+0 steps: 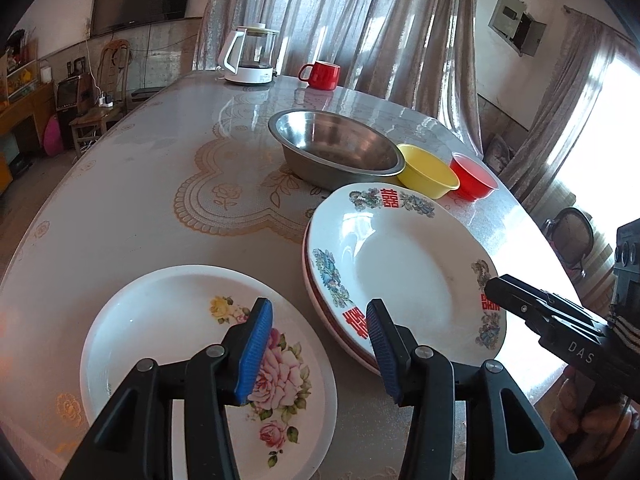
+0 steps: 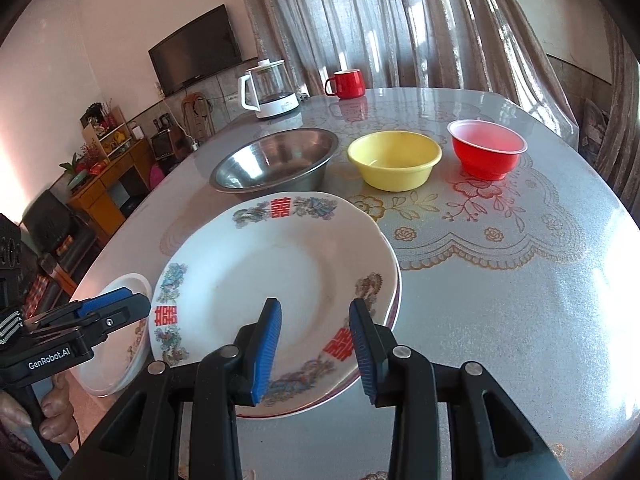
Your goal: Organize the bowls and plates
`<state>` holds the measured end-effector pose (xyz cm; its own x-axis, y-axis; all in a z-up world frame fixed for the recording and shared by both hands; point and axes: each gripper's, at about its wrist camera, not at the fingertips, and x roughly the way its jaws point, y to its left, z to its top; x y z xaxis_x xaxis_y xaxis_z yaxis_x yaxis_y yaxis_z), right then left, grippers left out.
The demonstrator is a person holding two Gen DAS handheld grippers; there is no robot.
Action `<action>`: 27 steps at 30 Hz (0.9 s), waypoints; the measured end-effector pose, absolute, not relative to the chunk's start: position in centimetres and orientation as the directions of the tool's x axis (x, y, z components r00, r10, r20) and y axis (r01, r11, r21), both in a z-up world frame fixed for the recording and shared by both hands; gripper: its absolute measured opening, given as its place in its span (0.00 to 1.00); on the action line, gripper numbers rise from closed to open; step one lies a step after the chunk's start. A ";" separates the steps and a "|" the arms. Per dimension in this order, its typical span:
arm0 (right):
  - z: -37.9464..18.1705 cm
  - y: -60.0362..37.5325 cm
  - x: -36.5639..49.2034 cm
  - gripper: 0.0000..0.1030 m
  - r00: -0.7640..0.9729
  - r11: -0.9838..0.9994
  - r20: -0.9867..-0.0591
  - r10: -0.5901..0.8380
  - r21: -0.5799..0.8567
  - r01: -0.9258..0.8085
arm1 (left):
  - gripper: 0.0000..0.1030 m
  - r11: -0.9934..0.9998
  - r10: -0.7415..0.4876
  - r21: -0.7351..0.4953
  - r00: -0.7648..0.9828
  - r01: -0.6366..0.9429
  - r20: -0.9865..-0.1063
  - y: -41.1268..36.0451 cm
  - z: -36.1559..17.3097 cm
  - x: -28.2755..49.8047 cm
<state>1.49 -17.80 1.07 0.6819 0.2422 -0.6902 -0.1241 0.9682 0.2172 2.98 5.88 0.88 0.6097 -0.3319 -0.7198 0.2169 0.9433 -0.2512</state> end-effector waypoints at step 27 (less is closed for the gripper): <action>-1.5 -4.5 0.0 0.34 0.312 0.731 -0.702 0.641 0.434 -0.526 | 0.48 0.962 -0.164 -0.268 0.672 -0.054 -0.722 19.1 -0.7 1.1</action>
